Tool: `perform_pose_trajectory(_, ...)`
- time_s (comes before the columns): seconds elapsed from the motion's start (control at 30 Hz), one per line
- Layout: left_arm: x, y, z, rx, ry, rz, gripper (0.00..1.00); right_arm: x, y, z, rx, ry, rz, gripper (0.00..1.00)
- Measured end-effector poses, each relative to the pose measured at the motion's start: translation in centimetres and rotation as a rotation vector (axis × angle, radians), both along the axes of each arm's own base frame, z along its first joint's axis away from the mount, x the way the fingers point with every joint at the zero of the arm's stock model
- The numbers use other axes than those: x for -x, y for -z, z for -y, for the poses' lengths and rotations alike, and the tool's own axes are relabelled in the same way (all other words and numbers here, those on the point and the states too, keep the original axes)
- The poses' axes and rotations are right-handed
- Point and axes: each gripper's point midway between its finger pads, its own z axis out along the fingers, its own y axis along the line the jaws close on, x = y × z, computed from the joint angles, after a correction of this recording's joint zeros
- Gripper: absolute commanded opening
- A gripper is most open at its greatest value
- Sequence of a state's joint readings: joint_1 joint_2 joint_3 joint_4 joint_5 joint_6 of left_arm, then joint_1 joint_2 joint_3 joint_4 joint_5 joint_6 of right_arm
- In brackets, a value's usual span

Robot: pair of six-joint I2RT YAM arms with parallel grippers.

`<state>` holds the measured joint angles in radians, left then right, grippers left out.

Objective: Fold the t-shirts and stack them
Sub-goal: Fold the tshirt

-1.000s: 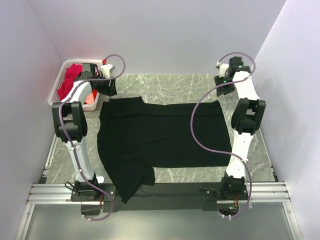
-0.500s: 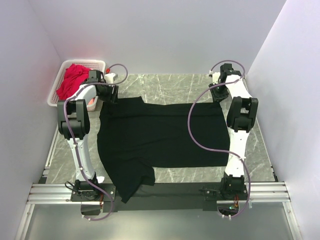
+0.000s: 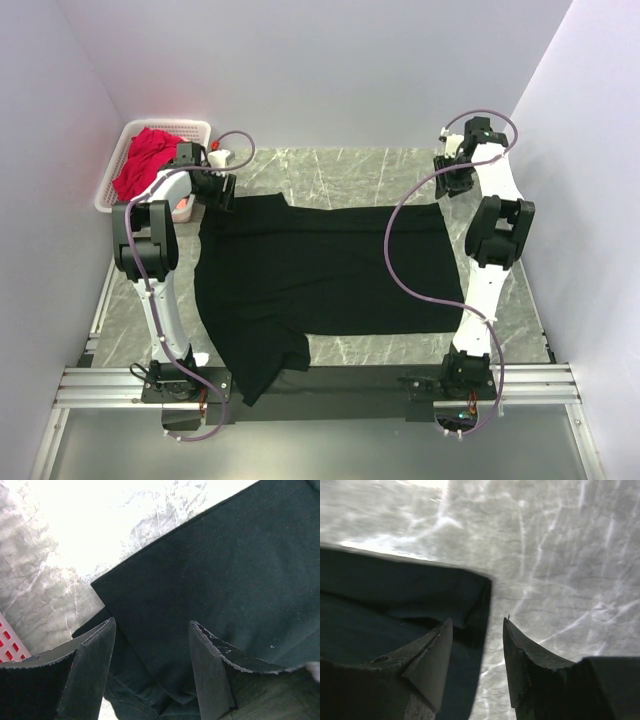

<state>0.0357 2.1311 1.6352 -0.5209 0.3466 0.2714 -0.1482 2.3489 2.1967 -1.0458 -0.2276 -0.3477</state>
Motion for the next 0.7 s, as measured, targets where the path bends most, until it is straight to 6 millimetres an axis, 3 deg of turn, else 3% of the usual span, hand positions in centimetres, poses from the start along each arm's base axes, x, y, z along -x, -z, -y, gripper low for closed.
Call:
perform_pose_trajectory(0.13,0.1,-0.3,0.0,-0.002,-0.002,-0.011,0.66,0.4,-0.3,-1.4,-0.074,0.005,-0.016,0.48)
perform_pose_trajectory(0.3,0.2,-0.3,0.1,-0.003,0.001,-0.014,0.67,1.1,1.0,-2.5,-0.114,0.020,-0.066,0.46)
perform_pose_trajectory(0.4,0.3,-0.3,0.1,-0.003,0.002,-0.018,0.66,1.3,1.8,-2.8,-0.118,0.026,-0.087,0.34)
perform_pose_trajectory(0.43,0.3,-0.3,0.1,-0.004,0.002,-0.018,0.65,1.3,2.1,-2.8,-0.120,0.028,-0.095,0.18)
perform_pose_trajectory(0.47,0.3,-0.3,0.2,-0.004,0.002,-0.018,0.63,1.3,2.4,-2.8,-0.117,0.027,-0.099,0.12)
perform_pose_trajectory(0.53,0.2,-0.2,0.2,-0.009,-0.002,-0.018,0.56,1.3,3.1,-2.6,-0.108,0.047,-0.113,0.00)
perform_pose_trajectory(0.57,0.2,-0.1,0.2,-0.011,-0.003,-0.018,0.46,1.3,3.6,-2.4,-0.098,0.057,-0.120,0.00)
perform_pose_trajectory(0.7,-0.2,0.9,0.0,-0.019,-0.017,-0.023,0.21,0.7,4.8,-1.3,-0.057,0.102,-0.118,0.00)
